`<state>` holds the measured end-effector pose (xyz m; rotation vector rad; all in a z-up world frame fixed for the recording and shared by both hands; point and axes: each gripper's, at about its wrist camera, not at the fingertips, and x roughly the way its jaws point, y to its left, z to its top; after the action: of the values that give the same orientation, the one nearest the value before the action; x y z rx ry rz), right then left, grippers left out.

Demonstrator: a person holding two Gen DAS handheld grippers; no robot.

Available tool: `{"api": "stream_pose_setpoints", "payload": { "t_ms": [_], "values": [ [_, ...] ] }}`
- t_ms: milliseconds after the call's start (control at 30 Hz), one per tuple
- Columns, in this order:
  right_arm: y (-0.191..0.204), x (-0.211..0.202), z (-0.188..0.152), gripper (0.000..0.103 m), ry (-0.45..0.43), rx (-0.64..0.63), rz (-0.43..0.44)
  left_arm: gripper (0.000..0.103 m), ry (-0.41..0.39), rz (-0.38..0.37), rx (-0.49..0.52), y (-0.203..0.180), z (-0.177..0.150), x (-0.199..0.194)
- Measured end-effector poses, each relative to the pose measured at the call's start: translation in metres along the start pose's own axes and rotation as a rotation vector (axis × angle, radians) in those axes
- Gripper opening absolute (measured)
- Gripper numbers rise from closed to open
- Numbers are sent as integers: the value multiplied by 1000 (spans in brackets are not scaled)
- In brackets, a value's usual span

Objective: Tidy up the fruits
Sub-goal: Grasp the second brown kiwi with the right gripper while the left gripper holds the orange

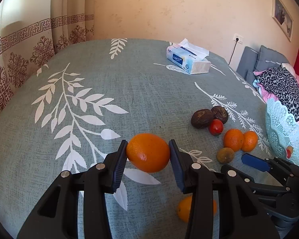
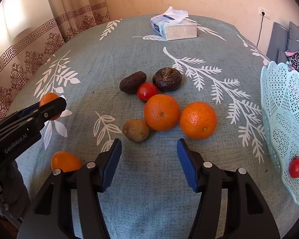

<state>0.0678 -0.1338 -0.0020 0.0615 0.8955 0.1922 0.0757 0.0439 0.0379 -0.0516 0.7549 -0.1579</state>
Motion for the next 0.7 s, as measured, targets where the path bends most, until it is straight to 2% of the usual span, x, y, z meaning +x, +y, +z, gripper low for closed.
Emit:
{"api": "stream_pose_setpoints", "payload": {
  "t_ms": [333,433,567,700],
  "values": [
    [10,11,11,49,-11,-25,-7,42,-1,-2,-10,1,0,-1],
    [11,14,13,44,-15,-29,-19,42,-1,-2,-10,0,0,0],
    [10,14,12,30,-23,-36,-43,42,-1,-2,-10,1,0,0],
    [6,10,9,29,-20,-25,-28,42,-2,-2,-6,0,0,0]
  ]
}}
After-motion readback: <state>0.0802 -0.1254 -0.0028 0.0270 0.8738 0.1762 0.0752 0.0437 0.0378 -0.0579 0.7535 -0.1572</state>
